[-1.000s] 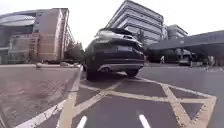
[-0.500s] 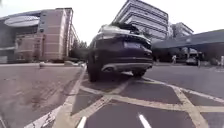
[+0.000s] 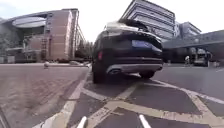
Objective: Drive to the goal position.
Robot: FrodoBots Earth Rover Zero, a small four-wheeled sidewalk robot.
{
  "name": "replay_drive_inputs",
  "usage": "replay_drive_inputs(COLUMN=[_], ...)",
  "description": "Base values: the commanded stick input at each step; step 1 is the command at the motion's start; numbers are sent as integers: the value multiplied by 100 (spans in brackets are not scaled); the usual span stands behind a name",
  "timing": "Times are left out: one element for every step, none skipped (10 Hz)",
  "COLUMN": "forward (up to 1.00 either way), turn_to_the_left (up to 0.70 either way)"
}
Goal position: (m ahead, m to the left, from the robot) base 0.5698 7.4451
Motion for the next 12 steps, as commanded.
replay_drive_inputs(forward=[43, 24, 0, 0, 0, 0, 0, 0, 0, 0, 0, 0], turn_to_the_left=[47, 76, 45, 45, 45, 45, 45, 45, 45, 45, 45, 45])
